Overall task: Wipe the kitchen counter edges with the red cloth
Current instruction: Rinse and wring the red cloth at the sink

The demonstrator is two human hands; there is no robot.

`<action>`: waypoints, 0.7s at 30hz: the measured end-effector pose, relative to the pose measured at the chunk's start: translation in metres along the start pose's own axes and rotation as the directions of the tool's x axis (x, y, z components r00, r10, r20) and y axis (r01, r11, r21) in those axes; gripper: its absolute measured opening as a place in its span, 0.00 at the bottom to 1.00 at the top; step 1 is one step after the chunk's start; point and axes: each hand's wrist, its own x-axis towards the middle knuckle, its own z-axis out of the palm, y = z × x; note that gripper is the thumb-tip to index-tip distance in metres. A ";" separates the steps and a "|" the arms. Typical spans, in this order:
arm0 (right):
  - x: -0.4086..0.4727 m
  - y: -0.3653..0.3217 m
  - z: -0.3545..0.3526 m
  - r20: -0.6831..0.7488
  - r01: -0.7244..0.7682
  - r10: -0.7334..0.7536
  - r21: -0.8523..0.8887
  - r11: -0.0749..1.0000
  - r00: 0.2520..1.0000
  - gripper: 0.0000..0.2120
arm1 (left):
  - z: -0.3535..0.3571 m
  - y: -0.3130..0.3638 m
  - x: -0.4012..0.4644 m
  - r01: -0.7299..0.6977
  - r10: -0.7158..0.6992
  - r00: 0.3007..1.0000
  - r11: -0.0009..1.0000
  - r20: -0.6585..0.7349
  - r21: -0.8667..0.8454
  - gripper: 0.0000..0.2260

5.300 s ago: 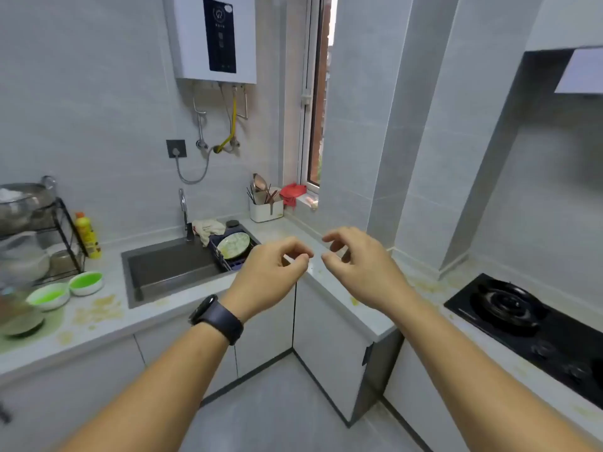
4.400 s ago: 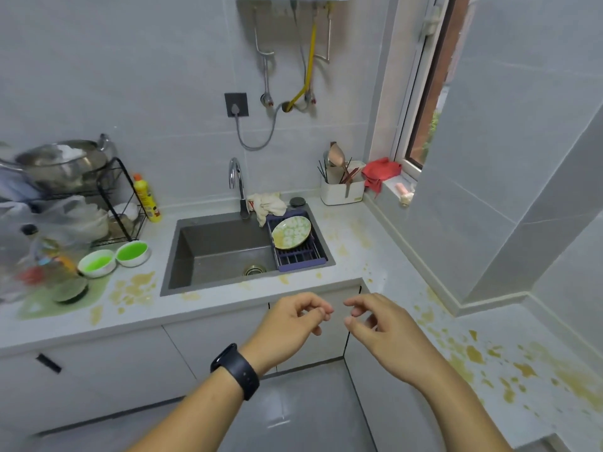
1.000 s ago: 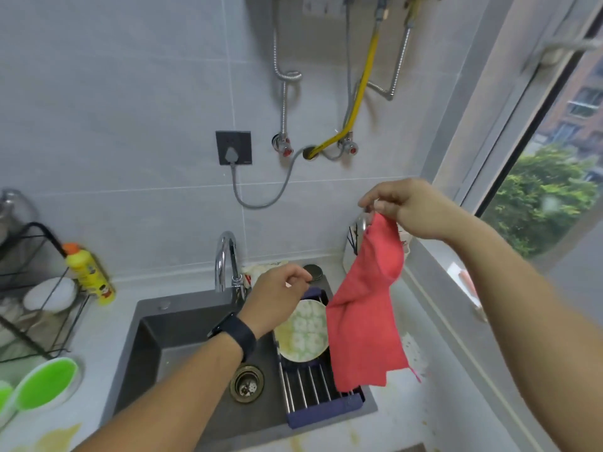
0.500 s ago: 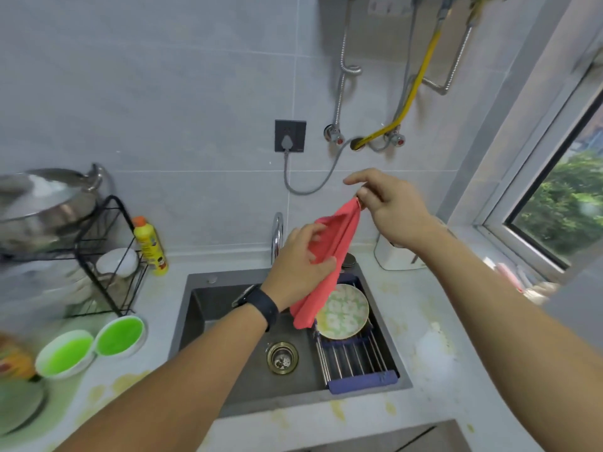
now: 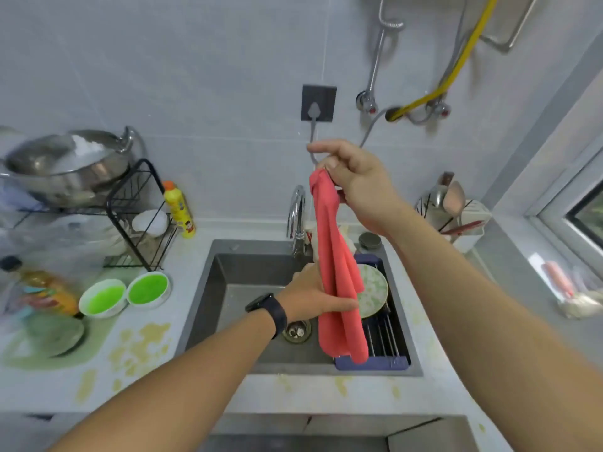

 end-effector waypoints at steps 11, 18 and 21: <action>-0.059 0.100 -0.046 -0.592 -0.244 0.194 -0.005 0.970 0.782 0.15 | -0.009 -0.071 -0.023 0.180 -0.191 0.933 0.981 -0.305 -0.066 0.02; -0.135 0.172 0.057 -0.271 -0.542 0.478 -0.547 0.638 0.835 0.30 | -0.066 -0.090 -0.037 0.117 -0.095 0.928 0.992 -0.360 0.039 0.13; -0.133 0.159 0.149 0.128 -0.428 0.490 -0.334 0.840 0.862 0.45 | -0.081 -0.094 -0.046 0.055 -0.053 0.939 0.998 -0.340 -0.005 0.14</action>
